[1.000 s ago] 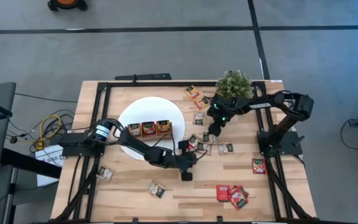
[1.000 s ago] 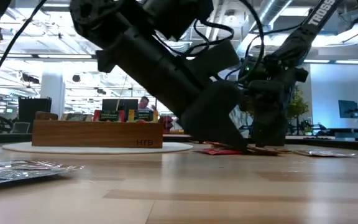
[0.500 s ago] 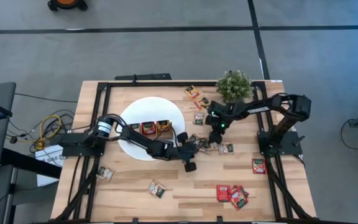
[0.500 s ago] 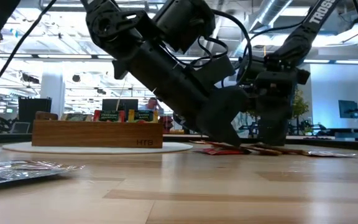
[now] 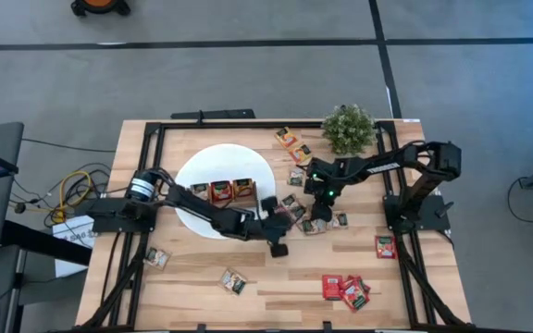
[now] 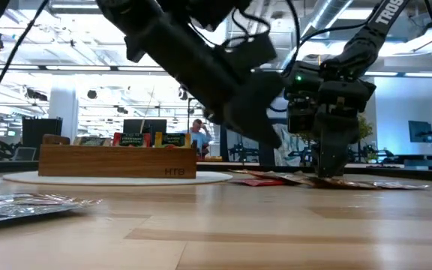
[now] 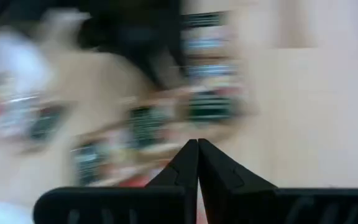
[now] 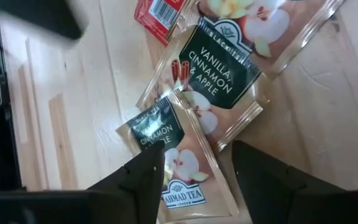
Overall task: Pick & Place Tea
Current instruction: Put the brown tea bag into the left section of the wooden organizer
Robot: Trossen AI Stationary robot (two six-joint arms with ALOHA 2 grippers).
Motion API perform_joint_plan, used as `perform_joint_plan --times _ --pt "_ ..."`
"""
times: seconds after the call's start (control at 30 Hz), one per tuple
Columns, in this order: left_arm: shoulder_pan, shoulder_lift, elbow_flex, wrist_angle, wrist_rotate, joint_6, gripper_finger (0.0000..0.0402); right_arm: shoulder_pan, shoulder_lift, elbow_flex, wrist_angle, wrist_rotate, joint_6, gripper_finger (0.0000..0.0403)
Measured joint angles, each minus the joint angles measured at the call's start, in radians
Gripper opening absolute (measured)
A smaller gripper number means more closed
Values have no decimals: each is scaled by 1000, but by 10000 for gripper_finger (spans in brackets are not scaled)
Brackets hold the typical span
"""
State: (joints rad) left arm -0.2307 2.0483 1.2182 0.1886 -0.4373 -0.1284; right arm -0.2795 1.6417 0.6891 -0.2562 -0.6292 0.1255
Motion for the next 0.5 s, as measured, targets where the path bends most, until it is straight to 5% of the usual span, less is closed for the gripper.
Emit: perform_joint_plan --times 0.13,0.23,0.5 --pt "-26 33 1 193 300 3 0 -1 1 1 -9 0 -3 174" --pt "-40 84 0 313 300 -8 0 -1 1 2 -27 -1 -5 174" --pt "25 180 77 287 255 -61 0 32 0 1 -39 0 -4 177"
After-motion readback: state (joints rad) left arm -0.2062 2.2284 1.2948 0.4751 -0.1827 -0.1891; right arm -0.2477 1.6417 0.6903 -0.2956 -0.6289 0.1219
